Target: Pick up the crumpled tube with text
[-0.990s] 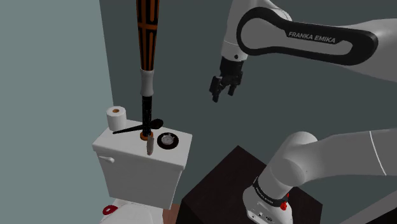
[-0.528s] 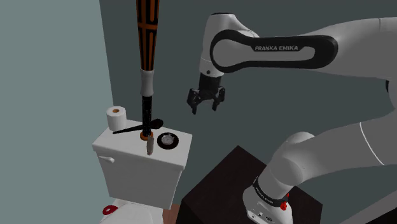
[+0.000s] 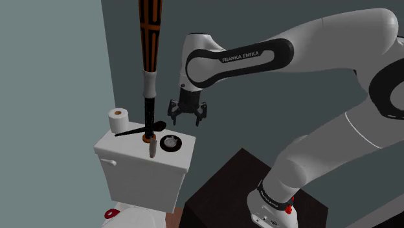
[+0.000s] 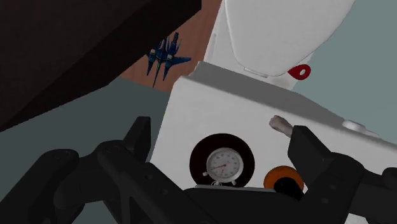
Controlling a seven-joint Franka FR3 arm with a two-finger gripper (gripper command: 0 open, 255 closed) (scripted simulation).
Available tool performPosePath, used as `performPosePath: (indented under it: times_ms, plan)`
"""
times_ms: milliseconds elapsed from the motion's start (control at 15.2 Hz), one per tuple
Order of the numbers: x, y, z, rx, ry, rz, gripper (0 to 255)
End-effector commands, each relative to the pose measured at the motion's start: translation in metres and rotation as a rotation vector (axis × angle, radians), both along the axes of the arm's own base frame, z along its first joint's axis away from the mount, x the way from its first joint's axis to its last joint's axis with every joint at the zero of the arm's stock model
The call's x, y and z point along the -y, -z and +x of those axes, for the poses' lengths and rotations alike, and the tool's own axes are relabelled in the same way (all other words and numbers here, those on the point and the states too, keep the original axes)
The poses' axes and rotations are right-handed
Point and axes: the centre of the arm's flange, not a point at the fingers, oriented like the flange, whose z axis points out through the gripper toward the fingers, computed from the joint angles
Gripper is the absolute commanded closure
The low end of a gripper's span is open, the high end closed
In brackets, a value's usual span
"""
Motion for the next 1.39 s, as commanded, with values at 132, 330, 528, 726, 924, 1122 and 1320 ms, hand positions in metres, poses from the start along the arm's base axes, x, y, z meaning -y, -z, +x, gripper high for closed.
performPosePath:
  times_ms: [132, 330, 528, 726, 924, 1122, 1320]
  plan:
    - [-0.015, 0.035, 0.038, -0.015, 0.164, 0.031, 0]
    - [-0.024, 0.061, 0.065, -0.026, 0.282, 0.053, 0]
    - [-0.030, 0.086, 0.092, -0.038, 0.399, 0.076, 0]
    - [-0.034, 0.112, 0.120, -0.049, 0.517, 0.098, 0]
    - [-0.035, 0.129, 0.133, -0.054, 0.570, 0.108, 0]
    - [-0.035, 0.145, 0.133, -0.054, 0.570, 0.108, 0]
    - [-0.035, 0.164, 0.133, -0.054, 0.570, 0.108, 0]
